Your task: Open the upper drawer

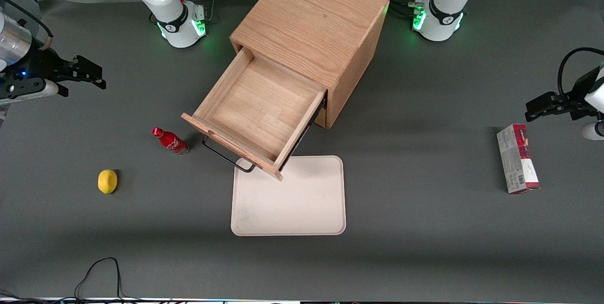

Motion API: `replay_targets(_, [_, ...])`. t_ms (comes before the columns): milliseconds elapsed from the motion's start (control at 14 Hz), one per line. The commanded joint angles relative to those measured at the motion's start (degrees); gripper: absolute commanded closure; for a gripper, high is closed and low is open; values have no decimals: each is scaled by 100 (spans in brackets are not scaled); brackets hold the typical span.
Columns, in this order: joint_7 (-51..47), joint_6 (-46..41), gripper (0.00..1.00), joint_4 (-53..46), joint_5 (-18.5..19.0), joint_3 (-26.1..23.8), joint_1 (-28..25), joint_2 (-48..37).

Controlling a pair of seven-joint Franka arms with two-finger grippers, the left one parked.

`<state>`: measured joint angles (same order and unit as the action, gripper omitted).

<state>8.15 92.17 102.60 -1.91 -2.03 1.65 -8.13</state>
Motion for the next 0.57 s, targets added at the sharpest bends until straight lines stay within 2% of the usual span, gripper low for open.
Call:
replay_targets(0, [20, -129, 0, -661, 86, 352, -384, 469])
replay_targets(214, [11, -383, 0, -811, 112, 370, -438, 584])
replay_targets(500, [-6, -665, 0, -1031, 121, 125, -148, 699])
